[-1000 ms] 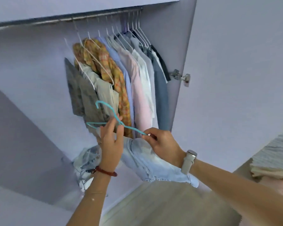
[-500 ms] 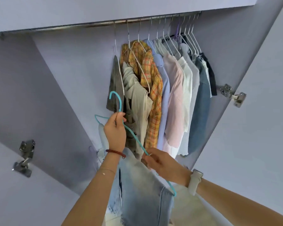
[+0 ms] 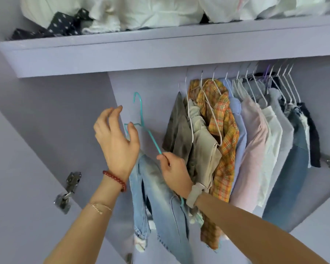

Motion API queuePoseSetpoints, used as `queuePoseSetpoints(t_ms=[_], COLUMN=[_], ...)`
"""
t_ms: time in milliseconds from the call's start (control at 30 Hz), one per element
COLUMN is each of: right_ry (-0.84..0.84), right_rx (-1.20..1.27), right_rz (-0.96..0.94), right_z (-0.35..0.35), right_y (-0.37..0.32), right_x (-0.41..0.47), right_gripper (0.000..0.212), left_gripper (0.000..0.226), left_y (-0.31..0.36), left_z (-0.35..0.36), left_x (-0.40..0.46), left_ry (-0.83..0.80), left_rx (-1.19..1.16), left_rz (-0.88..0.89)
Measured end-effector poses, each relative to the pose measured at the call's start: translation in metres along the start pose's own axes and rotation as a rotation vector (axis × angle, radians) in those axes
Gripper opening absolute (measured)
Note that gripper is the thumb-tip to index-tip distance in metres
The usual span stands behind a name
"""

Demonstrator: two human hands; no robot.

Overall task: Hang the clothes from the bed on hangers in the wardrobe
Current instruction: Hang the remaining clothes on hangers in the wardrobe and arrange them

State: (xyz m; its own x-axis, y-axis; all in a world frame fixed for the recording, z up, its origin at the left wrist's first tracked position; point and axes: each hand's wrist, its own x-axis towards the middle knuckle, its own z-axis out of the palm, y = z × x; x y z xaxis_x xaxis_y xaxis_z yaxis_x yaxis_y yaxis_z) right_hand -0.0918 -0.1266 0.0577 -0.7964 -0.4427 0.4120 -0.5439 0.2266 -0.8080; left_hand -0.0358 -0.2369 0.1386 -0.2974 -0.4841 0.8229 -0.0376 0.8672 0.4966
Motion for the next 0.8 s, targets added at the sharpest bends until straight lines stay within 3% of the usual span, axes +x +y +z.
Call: queuePoseSetpoints(t_ms=[167, 300, 433, 800], right_ry=[0.174, 0.288, 0.357, 0.198], right_rx=[0.054, 0.079, 0.092, 0.01], right_rz=[-0.022, 0.018, 0.103, 0.247], right_z=[-0.001, -0.003, -0.01, -0.003], right_y=[-0.014, -0.022, -0.022, -0.011], right_x=[0.06, 0.099, 0.134, 0.122], right_gripper=[0.022, 0.025, 0.026, 0.03], left_gripper=[0.054, 0.066, 0.069, 0.074], left_y=[0.032, 0.027, 0.015, 0.024], left_z=[0.004, 0.02, 0.03, 0.02], left_x=[0.05, 0.071, 0.073, 0.073], left_ry=[0.084, -0.043, -0.02, -0.111], left_rx=[0.241, 0.395, 0.467, 0.464], left_rz=[0.32, 0.329, 0.348, 0.302])
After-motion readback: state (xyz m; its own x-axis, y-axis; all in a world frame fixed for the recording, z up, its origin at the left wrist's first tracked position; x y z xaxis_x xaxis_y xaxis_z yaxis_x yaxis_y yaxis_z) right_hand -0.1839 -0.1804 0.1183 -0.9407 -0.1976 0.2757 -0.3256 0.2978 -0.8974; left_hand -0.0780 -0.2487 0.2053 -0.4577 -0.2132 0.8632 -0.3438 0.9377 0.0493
